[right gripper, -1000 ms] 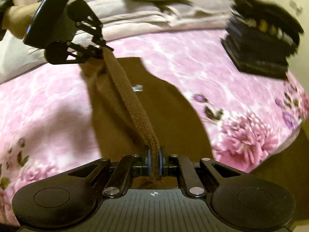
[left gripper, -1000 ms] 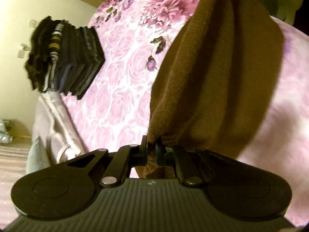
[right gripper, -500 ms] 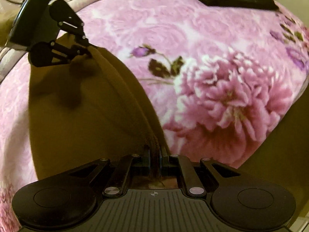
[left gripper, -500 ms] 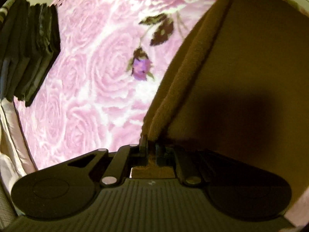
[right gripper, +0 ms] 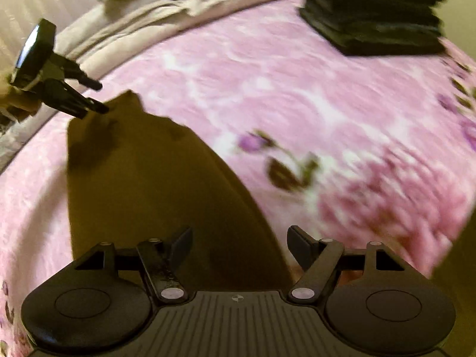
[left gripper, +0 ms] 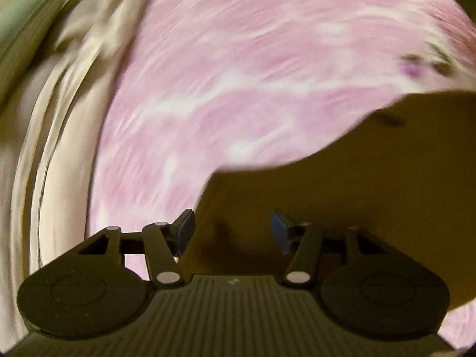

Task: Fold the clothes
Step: 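Lift the hem with both grippers and fold it toward the collar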

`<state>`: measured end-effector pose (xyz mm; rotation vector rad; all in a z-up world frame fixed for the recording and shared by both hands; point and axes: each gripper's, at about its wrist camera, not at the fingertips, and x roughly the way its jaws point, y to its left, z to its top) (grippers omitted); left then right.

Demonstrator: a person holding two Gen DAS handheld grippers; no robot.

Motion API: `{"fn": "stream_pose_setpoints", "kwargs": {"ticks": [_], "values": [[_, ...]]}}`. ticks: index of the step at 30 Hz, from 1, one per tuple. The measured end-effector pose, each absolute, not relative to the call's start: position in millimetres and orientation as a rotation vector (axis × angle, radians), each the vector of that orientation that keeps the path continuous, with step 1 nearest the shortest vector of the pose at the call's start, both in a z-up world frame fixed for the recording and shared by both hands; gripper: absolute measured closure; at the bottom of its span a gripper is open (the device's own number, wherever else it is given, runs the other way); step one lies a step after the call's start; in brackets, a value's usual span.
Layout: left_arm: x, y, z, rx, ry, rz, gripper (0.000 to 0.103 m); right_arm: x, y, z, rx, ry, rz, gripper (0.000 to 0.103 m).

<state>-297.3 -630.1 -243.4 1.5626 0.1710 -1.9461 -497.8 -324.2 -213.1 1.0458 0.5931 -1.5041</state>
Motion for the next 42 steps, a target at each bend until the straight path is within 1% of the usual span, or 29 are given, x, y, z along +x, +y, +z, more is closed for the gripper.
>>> {"fn": "stream_pose_setpoints", "kwargs": {"ticks": [3,5,7,10,11,13,17,19,20,21,22,27,30,34,38,42], "values": [[-282,-652,-258,1.524,0.289,-1.877,0.051,-490,-361,-224,1.014,0.58,-1.454,0.029],[-277,-658,-269,1.516,0.32,-1.856,0.052,-487,-386,-238,1.0,0.604,-1.417,0.029],[-273,-662,-279,1.509,0.33,-1.846,0.051,-485,-409,-254,0.992,0.634,-1.378,0.029],[-270,-665,-284,1.472,0.32,-1.844,0.039,-489,-431,-276,1.009,0.657,-1.369,0.029],[-269,-667,-285,1.462,0.325,-1.844,0.038,-495,-434,-280,1.025,0.645,-1.382,0.029],[-264,-670,-287,1.443,0.342,-1.842,0.035,-505,-440,-285,1.058,0.618,-1.403,0.029],[-264,-668,-288,1.443,0.323,-1.846,0.035,-514,-440,-278,1.108,0.597,-1.419,0.029],[-266,-664,-283,1.449,0.299,-1.845,0.038,-516,-435,-270,1.138,0.58,-1.431,0.026],[-266,-659,-279,1.452,0.277,-1.85,0.043,-519,-431,-266,1.159,0.554,-1.435,0.017],[-266,-652,-274,1.45,0.252,-1.862,0.044,-522,-425,-261,1.182,0.518,-1.44,0.005],[-266,-645,-269,1.447,0.234,-1.876,0.043,-525,-419,-258,1.203,0.481,-1.445,0.002],[-263,-589,-240,1.422,0.222,-1.948,0.042,-541,-384,-247,1.375,0.354,-1.447,0.001],[-263,-542,-230,1.429,0.221,-1.988,0.042,-545,-362,-242,1.425,0.355,-1.452,0.001],[-271,-471,-223,1.443,0.228,-2.032,0.041,-540,-339,-236,1.421,0.435,-1.418,0.001],[-291,-391,-220,1.451,0.227,-2.089,0.041,-517,-325,-231,1.196,0.685,-1.337,0.001],[-321,-308,-225,1.499,0.082,-2.168,0.041,-491,-312,-235,0.959,0.929,-1.176,0.001]]}}
